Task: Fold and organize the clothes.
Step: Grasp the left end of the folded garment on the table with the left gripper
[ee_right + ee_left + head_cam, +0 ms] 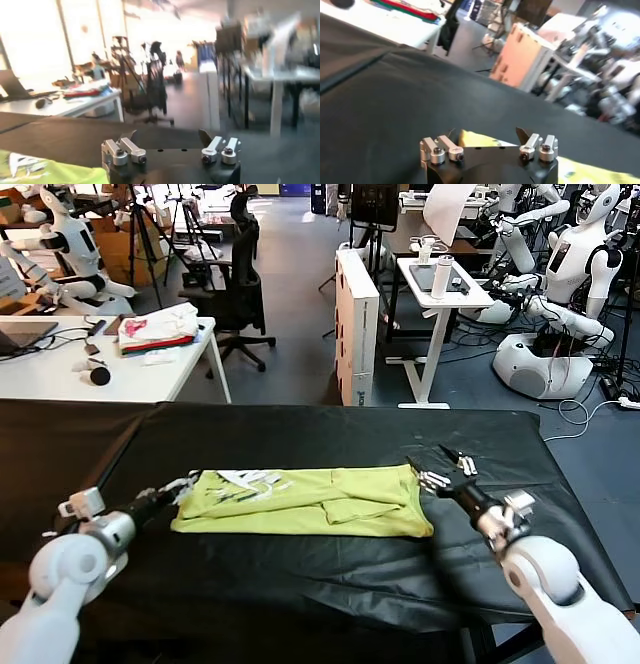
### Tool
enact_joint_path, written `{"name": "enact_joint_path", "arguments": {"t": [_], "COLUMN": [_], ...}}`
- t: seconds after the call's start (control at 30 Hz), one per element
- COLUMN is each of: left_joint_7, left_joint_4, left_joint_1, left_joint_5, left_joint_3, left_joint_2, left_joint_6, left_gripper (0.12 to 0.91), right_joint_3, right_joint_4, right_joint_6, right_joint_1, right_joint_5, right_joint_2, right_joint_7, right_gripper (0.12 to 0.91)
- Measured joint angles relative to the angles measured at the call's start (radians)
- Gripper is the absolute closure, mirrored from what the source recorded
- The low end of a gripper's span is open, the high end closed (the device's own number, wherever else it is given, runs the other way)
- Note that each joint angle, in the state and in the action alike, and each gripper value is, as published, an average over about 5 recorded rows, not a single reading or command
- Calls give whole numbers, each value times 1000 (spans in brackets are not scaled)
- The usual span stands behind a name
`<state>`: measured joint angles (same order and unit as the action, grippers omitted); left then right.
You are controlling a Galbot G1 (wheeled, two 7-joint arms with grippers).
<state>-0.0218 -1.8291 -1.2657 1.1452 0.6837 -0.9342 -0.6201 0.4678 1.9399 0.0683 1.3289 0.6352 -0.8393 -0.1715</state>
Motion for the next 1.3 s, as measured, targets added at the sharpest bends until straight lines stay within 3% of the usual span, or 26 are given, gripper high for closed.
{"name": "enact_joint_path", "arguments": {"t": [0.13, 0.33, 0.73, 1.3], "left_joint_7": [21, 60, 68, 70], "left_joint_4": [19, 74, 110, 85], "left_joint_1": [-6, 8, -1, 5], "left_joint_5": [53, 43, 19, 24], "left_joint_3": [3, -5, -1, -23], "left_joint_2": [10, 12, 4, -52], "left_joint_6": [-31, -38, -22, -80], "left_gripper": [123, 123, 123, 123], "right_joint_3": [58, 115, 107, 89], "right_joint_4": [53, 81, 84, 88], "right_joint_6": [36, 51, 35, 28], "right_joint_1": [109, 207, 219, 208], "right_joint_5": [-9, -11, -18, -25], "right_joint_2": [-4, -10, -15, -25], "right_joint_7": [0, 4, 14, 26], "right_gripper": [118, 118, 118, 118]}}
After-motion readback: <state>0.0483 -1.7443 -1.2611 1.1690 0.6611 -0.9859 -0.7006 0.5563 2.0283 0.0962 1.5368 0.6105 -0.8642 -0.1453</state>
